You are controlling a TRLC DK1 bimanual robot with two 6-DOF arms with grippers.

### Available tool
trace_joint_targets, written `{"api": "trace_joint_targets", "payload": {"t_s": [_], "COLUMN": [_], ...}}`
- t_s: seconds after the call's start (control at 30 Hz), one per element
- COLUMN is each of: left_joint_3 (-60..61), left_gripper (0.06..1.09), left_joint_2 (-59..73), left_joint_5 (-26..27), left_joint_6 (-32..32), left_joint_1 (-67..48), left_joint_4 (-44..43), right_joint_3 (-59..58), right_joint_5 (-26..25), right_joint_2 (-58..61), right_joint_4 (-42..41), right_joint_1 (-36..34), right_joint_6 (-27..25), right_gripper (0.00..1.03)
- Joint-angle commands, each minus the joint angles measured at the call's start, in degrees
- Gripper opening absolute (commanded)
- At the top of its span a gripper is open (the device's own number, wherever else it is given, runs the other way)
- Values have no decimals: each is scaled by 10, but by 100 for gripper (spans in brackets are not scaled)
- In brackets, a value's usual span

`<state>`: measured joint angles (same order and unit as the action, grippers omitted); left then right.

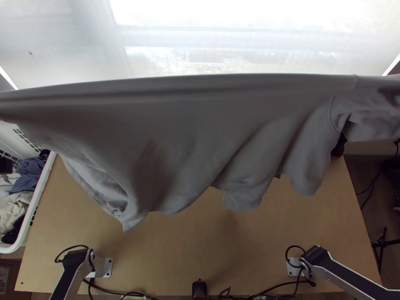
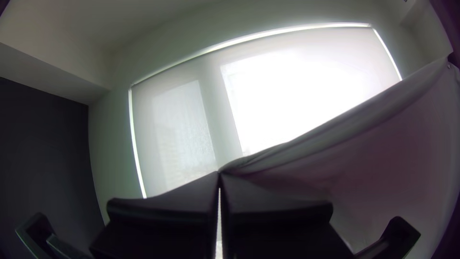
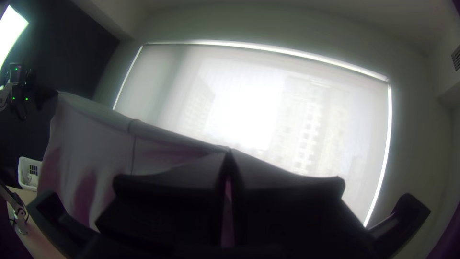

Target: Fold the t-shirt

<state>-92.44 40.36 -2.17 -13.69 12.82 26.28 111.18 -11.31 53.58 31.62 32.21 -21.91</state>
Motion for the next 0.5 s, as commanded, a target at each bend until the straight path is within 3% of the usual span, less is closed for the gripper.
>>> {"api": "trace_joint_targets", "payload": {"t_s": [0.0, 0.3, 0.47], "left_joint_3": [2, 28, 118], "left_gripper": [9, 9, 9], "left_joint_2": [-42, -110, -138], "left_joint_5": [15, 26, 38], "left_joint_6": [-18, 8, 13], "left_joint_1": [0, 1, 4], "left_joint_4": [61, 183, 204], "right_joint_3": [42, 36, -53], "right_joint_5": [4, 4, 4], "right_joint_2": [-25, -69, -95], "right_joint_4": [76, 189, 187], "right_joint_1": [2, -19, -22], "right_joint_6": [13, 65, 107], "right_gripper": [2, 3, 3]}}
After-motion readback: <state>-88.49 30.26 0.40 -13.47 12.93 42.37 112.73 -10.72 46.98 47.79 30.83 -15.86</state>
